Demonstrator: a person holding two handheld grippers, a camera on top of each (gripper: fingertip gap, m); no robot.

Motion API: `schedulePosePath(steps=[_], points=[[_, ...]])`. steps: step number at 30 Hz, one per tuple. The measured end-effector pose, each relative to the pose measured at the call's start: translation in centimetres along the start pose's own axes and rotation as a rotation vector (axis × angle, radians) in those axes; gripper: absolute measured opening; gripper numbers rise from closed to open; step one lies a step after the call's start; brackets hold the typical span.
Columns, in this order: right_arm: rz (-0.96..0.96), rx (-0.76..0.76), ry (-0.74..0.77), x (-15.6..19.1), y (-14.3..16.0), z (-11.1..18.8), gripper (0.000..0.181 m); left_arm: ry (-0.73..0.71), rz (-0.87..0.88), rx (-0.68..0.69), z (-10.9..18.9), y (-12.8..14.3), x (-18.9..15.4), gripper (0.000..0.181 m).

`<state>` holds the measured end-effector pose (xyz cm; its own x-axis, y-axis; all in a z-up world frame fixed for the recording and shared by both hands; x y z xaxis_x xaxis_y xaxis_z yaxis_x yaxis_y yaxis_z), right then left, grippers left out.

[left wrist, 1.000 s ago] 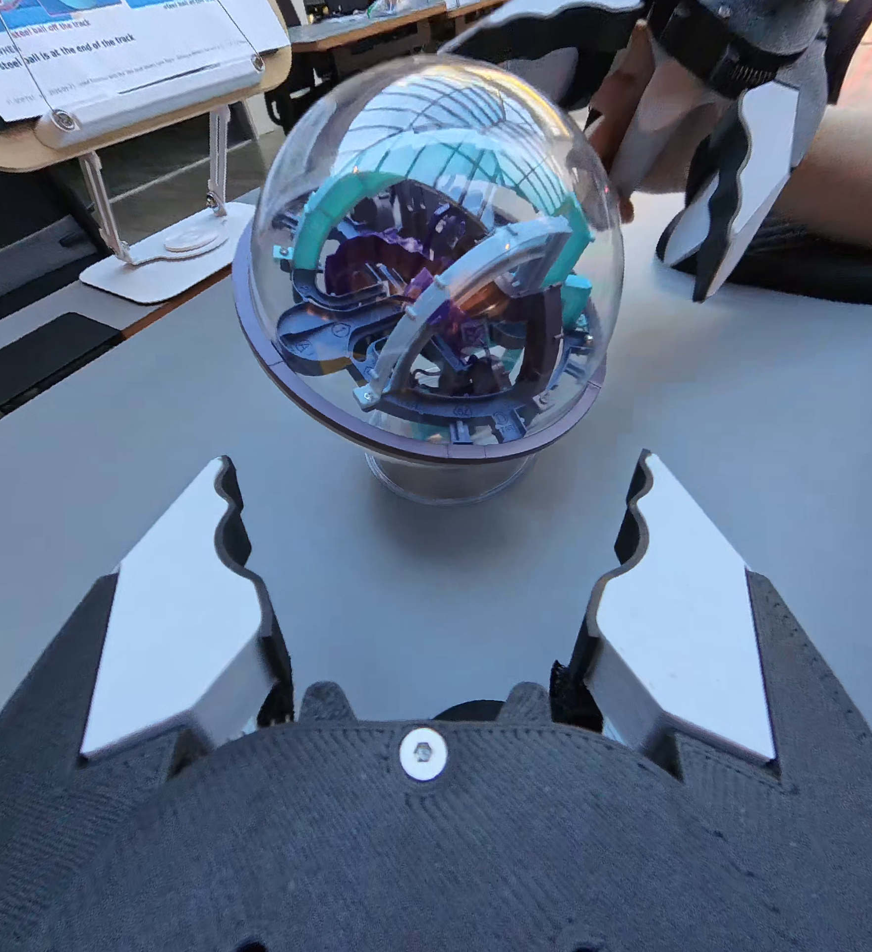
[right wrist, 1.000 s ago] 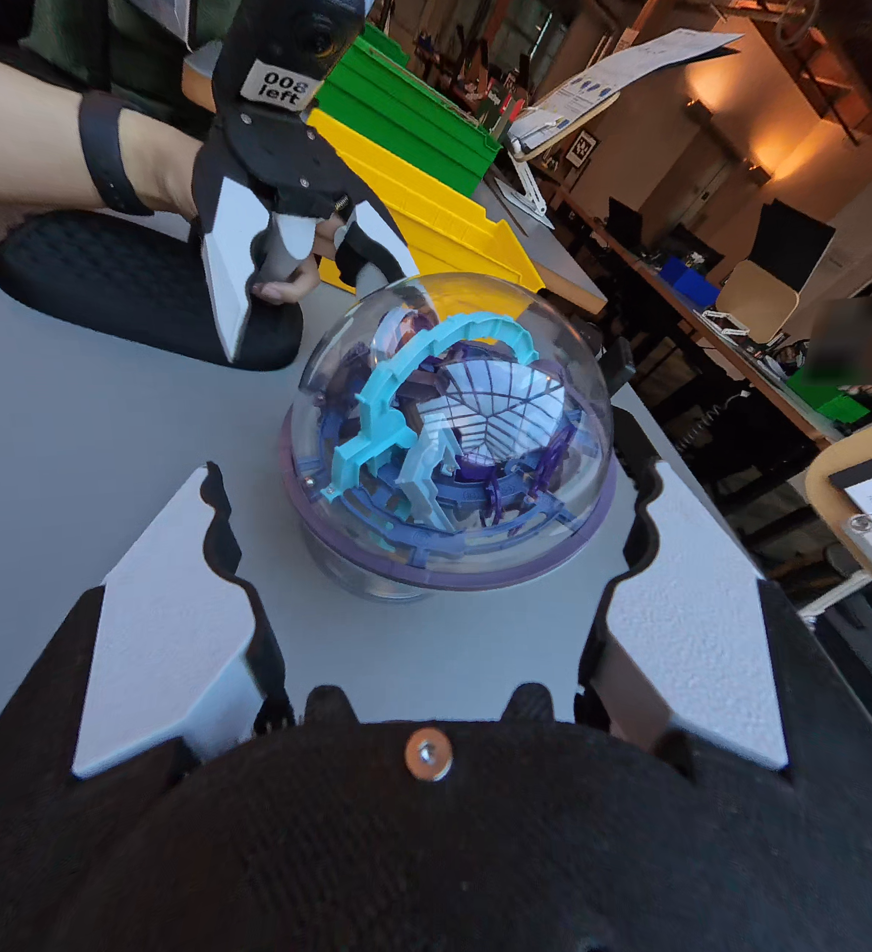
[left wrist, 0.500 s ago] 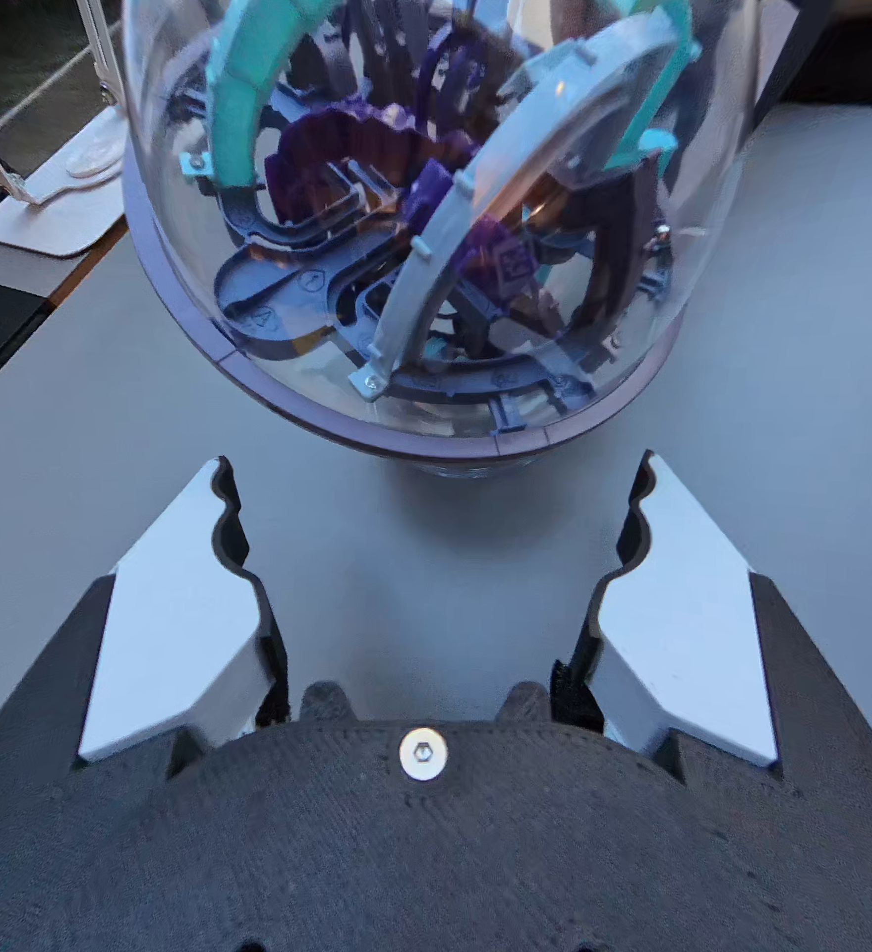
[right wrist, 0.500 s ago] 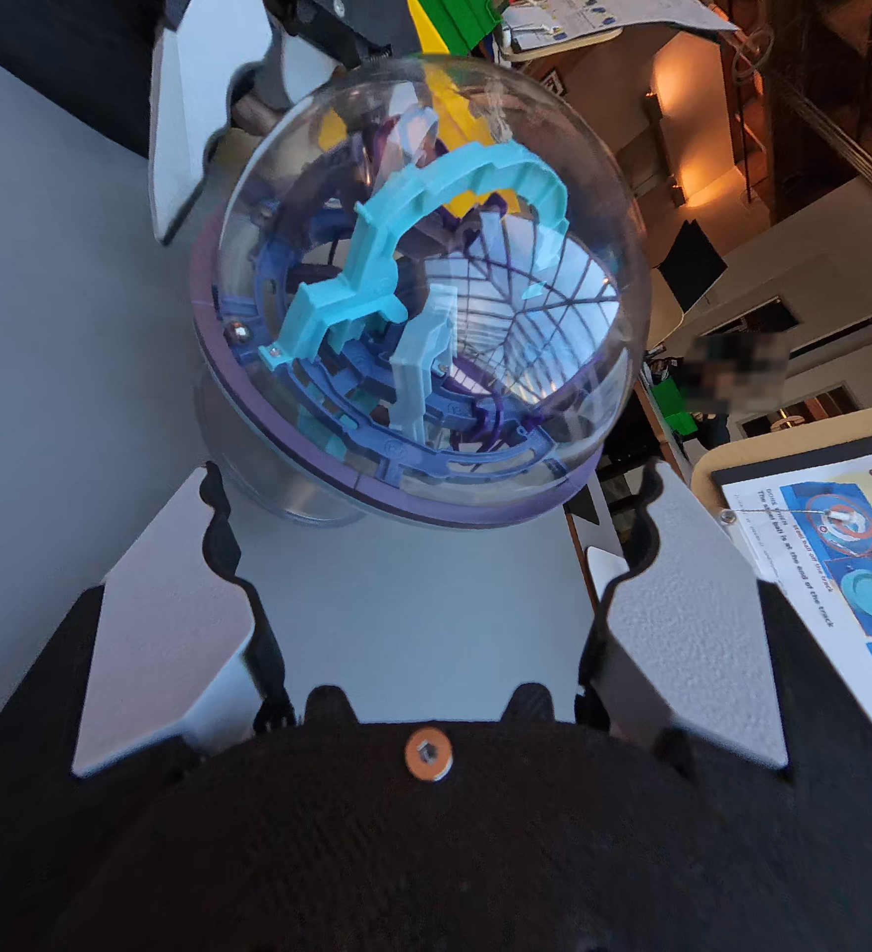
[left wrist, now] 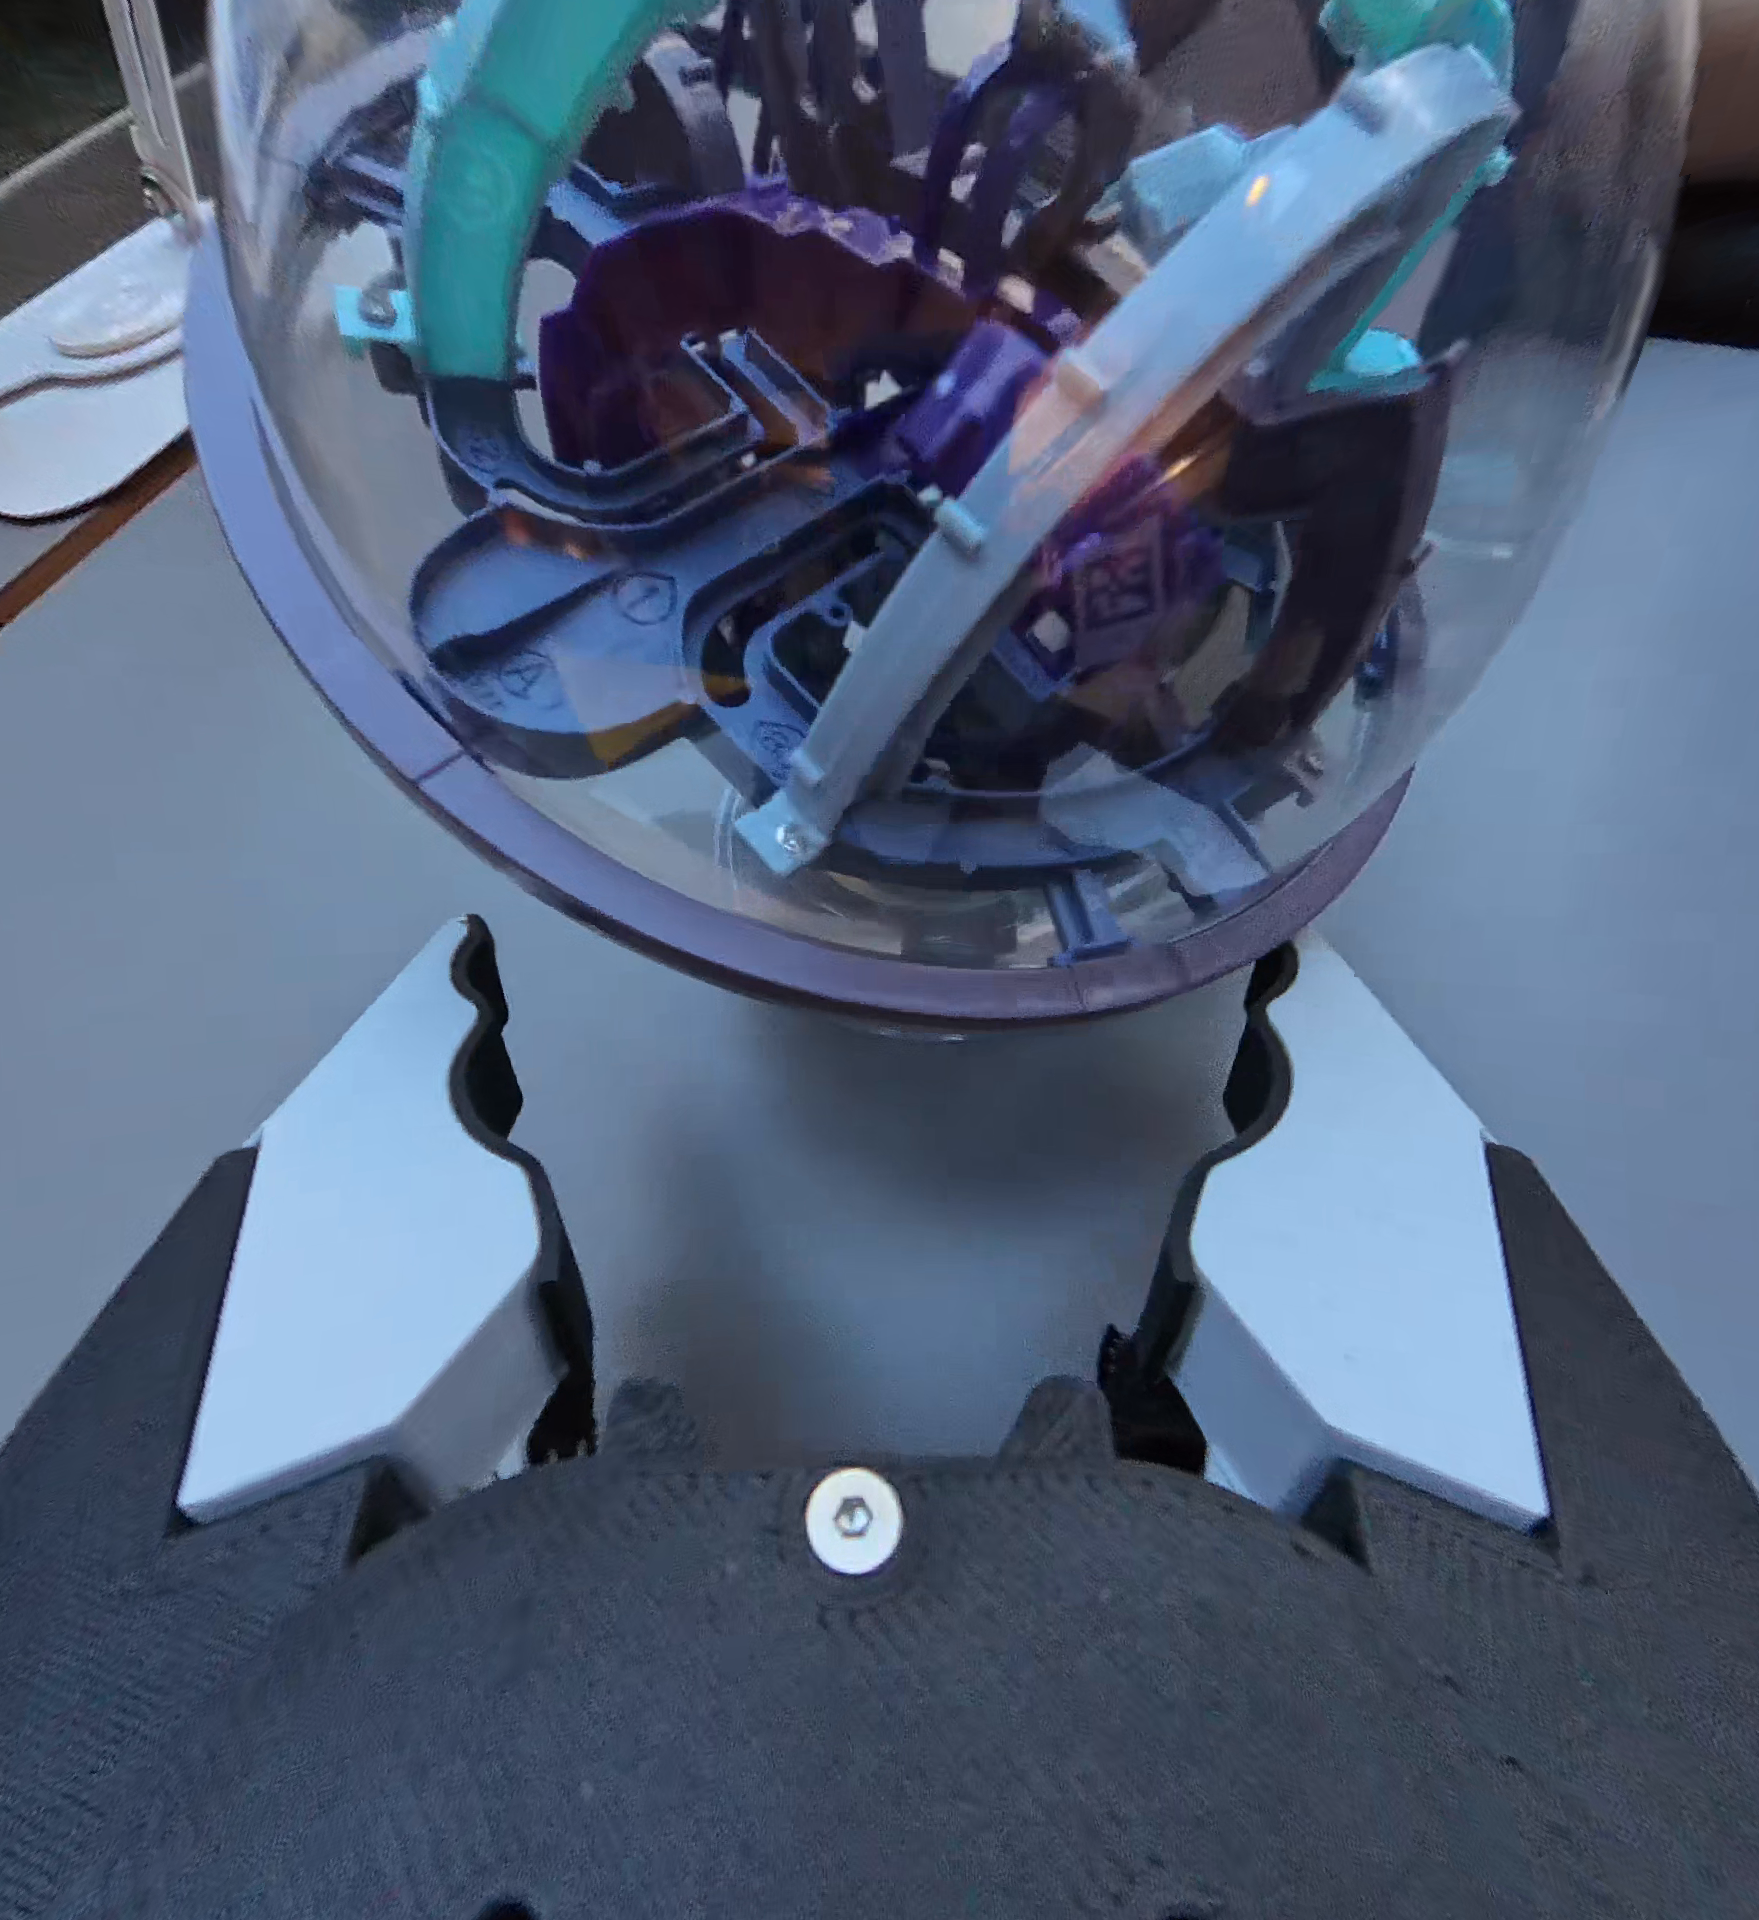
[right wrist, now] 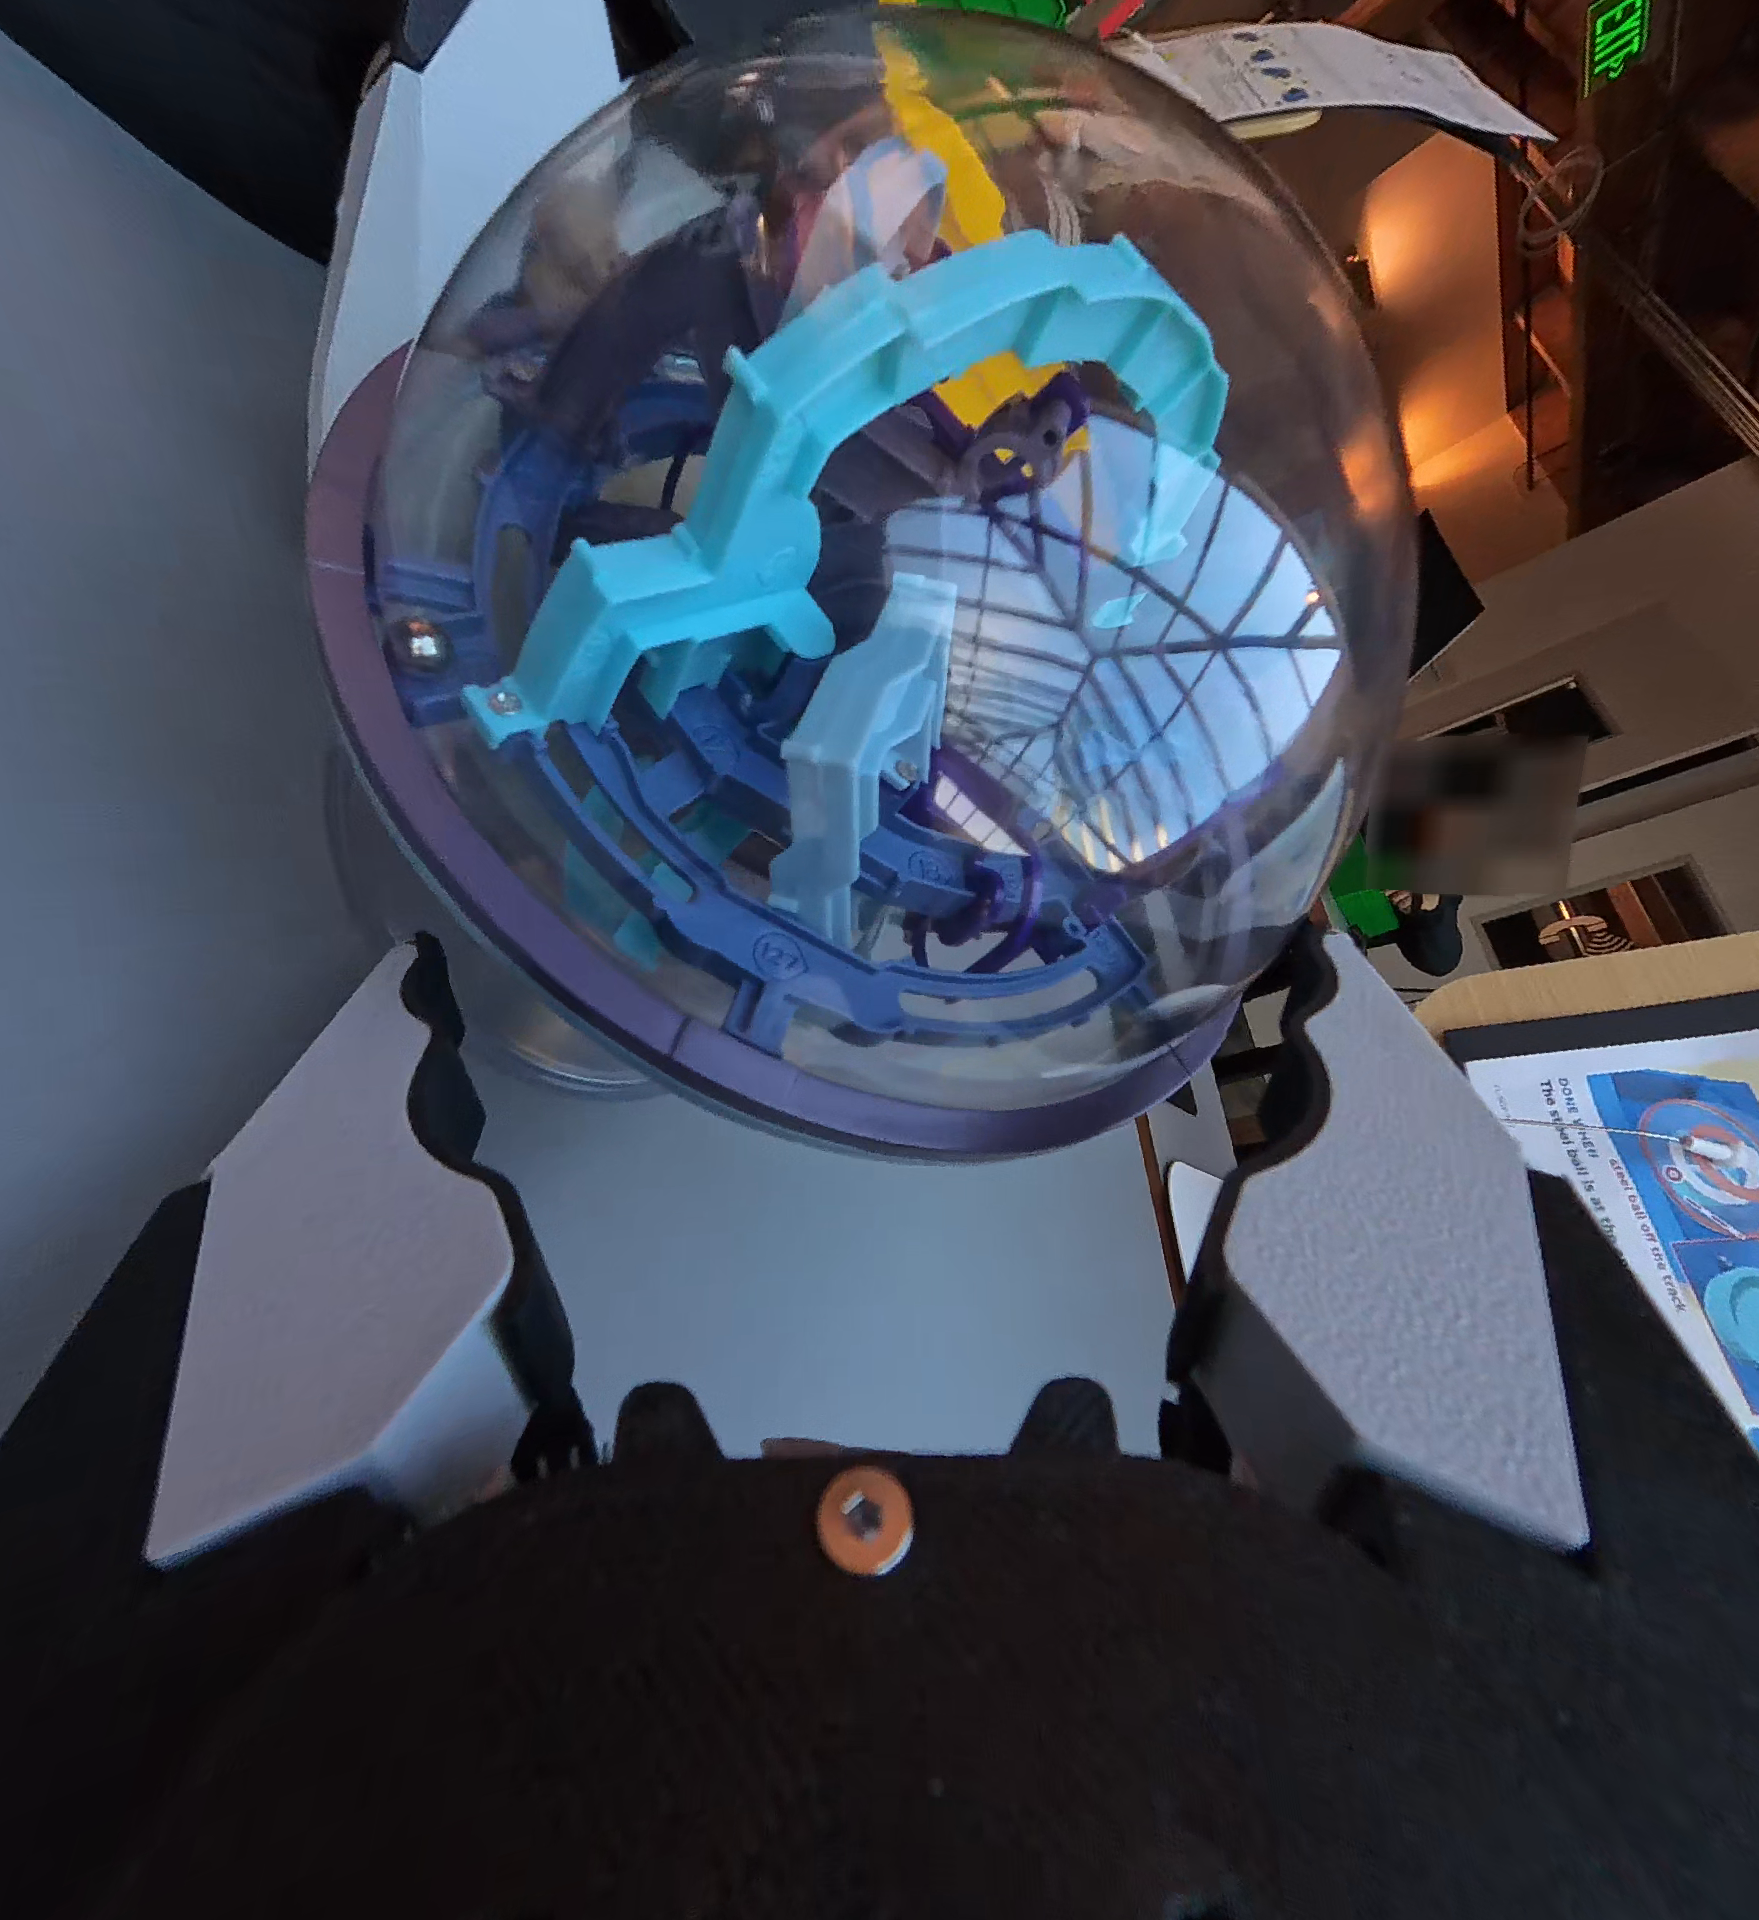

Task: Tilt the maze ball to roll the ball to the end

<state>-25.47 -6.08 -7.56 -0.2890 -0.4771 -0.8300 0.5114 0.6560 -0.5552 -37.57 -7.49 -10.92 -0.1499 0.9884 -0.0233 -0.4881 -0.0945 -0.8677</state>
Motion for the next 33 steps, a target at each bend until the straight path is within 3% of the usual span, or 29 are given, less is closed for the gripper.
schedulePosePath(steps=[6,18,33], points=[[-0.023,-0.004,0.027,0.0,-0.5,-0.7,0.153,-0.001,-0.043,-0.029,-0.7,-0.9,-0.2,0.15],[-0.05,0.021,0.018,0.0,-0.8,-0.6,0.153,-0.008,-0.076,-0.062,-1.2,-1.7,-1.1,0.151],[-0.165,0.018,-0.023,-2.4,-3.8,1.9,0.154,0.047,-0.049,-0.191,-0.3,-5.9,-3.4,0.156]])
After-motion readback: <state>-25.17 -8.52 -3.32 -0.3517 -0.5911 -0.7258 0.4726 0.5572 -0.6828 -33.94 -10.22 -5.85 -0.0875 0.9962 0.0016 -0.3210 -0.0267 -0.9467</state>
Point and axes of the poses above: each gripper's, where its closed fingertips meet, z back along the fingers, y out of its underside, x = y × z across the jaws, the point moved 4 cm from there along z, back along the fingers, and after that the axes turned 15 degrees about y, right-handed, at the moved point
